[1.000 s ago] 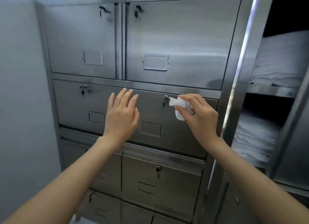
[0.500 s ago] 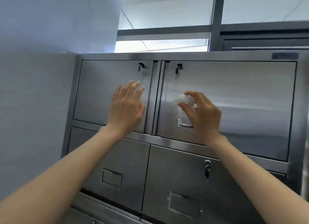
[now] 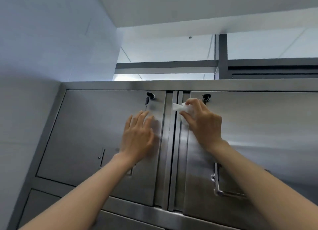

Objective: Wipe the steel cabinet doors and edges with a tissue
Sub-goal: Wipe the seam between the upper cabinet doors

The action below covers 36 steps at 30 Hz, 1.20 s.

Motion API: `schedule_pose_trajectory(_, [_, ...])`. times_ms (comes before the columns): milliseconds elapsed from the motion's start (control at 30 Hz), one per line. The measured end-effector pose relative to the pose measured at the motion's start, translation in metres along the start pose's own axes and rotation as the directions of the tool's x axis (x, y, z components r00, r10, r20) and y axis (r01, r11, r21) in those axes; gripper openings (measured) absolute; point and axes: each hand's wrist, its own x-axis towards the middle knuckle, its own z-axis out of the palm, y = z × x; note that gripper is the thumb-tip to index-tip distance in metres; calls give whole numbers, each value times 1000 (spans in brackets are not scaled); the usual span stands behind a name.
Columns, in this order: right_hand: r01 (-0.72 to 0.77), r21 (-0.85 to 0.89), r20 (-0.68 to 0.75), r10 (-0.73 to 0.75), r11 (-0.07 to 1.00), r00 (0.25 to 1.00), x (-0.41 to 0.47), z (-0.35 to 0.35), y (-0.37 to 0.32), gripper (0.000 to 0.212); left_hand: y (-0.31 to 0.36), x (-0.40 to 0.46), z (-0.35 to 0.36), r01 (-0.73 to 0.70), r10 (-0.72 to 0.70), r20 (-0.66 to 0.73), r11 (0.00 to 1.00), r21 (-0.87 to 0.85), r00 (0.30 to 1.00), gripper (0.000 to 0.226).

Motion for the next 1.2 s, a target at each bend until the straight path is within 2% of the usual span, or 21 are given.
schedule_pose_trajectory(67, [72,-64,17,-72,995,997,8,16,-3,31,-13,3,23,-8,8,-18,999,-54,1000,47])
schedule_pose_trajectory(167, [97,-241,27,-93,966,995,22,33,-5,20,-27,2,55,-60,51,-63,988,-143,997,52])
schedule_pose_trajectory(267, [73,-388,34,-65,919,997,34,42,7,13,-33,0,73,-87,68,-105,977,-193,992,58])
schedule_pose_trajectory(433, [23,-476,79,16,879,997,18,53,6,5,-35,-1,83,-100,70,-149,975,-200,986,61])
schedule_pose_trajectory(533, [-71,-445,164,159,893,974,-1,55,-10,34,-35,-1,85,-116,85,-157,973,-198,984,61])
schedule_pose_trajectory(600, [-174,-409,278,304,896,911,-17,49,-28,53,-34,-1,86,-120,89,-158,972,-201,983,61])
schedule_pose_trajectory(700, [-151,-404,451,340,902,825,-42,40,-49,70,-34,0,88,-120,87,-168,973,-197,982,62])
schedule_pose_trajectory(800, [-95,-418,560,339,903,756,-32,31,-40,75,-34,0,89,-120,86,-180,975,-187,980,62])
schedule_pose_trajectory(900, [-167,-399,608,397,902,687,11,38,-21,68,-33,0,90,-121,88,-182,976,-181,979,62])
schedule_pose_trajectory(967, [-207,-379,604,411,902,683,16,43,-22,67,-34,1,92,-122,86,-194,975,-184,977,62])
schedule_pose_trajectory(1100, [-150,-366,583,351,919,733,-47,22,-51,75,-31,0,90,-114,73,-226,978,-174,971,62])
schedule_pose_trajectory(1200, [-128,-364,641,348,922,684,-60,7,-57,76,-31,2,89,-123,85,-211,977,-175,974,62])
